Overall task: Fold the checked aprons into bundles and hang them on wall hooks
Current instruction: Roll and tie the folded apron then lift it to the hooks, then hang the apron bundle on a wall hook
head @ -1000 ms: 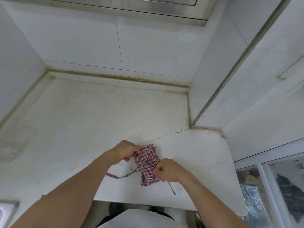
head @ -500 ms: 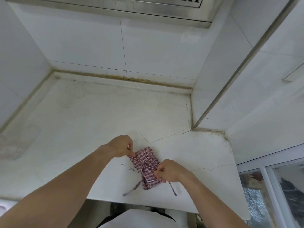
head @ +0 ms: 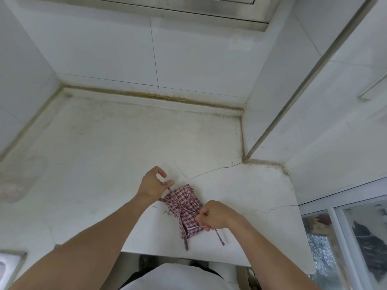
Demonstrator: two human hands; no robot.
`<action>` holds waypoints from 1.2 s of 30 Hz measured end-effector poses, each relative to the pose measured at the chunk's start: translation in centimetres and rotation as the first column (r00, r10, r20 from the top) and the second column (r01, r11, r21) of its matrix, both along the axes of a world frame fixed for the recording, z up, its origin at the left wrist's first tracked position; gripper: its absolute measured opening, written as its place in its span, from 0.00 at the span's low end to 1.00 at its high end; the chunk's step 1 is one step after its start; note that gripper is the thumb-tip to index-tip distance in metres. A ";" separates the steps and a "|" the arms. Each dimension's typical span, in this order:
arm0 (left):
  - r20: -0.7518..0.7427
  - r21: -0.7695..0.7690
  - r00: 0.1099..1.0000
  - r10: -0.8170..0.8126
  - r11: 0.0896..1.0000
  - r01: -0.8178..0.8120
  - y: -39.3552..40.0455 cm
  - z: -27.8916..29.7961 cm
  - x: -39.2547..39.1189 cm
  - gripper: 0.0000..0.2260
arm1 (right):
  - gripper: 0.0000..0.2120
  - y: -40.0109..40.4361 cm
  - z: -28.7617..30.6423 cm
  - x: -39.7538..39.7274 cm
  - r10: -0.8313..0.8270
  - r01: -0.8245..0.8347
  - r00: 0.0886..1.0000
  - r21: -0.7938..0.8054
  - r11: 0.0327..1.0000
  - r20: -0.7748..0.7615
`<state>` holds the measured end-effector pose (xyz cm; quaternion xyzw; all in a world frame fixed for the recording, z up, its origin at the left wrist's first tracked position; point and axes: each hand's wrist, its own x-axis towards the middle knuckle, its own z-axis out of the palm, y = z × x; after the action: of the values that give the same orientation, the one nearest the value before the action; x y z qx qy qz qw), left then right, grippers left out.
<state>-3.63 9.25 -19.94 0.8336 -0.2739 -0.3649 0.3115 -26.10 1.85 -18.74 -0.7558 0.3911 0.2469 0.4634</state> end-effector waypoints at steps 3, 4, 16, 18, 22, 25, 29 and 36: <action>0.183 0.038 0.978 -0.096 0.995 0.091 0.1 0.5 0.4 0.13 | 0.12 -0.1 0.0 0.1 -0.010 0.011 1.000 0.018 1.000 -0.015; 0.113 0.000 0.993 -0.039 0.999 0.039 0.0 0.6 0.3 0.12 | 0.12 -0.1 0.0 0.2 -0.022 0.022 1.000 0.033 0.999 -0.012; -0.777 -0.054 0.577 0.251 0.887 -0.458 -1.6 2.3 -4.8 0.21 | 0.18 2.1 2.6 2.9 -0.659 0.468 0.433 0.471 0.747 0.615; -0.746 -0.046 0.599 0.291 0.875 -0.482 -2.2 3.0 -4.2 0.19 | 0.19 2.6 2.7 3.2 -0.866 0.399 0.238 0.769 0.500 0.439; -0.736 -0.045 0.602 0.309 0.865 -0.499 -3.0 4.4 -3.2 0.18 | 0.23 2.5 2.9 1.2 -0.938 0.386 0.200 0.857 0.341 0.283; -0.735 -0.068 0.618 0.279 0.877 -0.476 -3.3 5.1 -3.6 0.18 | 0.23 2.3 4.4 0.7 -0.868 0.417 0.275 0.762 0.495 0.413; -0.727 -0.104 0.663 0.180 0.925 -0.365 -4.2 6.5 -4.7 0.17 | 0.25 1.9 5.8 -0.3 -0.790 0.463 0.342 0.641 0.612 0.508; -0.547 -0.267 0.806 -0.224 0.960 0.086 -6.6 11.3 -7.1 0.17 | 0.20 -1.2 7.7 -2.8 -0.905 0.541 0.172 0.730 0.418 0.390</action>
<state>-10.77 2.65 -8.60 0.6185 -0.2756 -0.5884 0.4420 -28.94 0.64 -11.04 -0.3618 0.4133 -0.2741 0.7894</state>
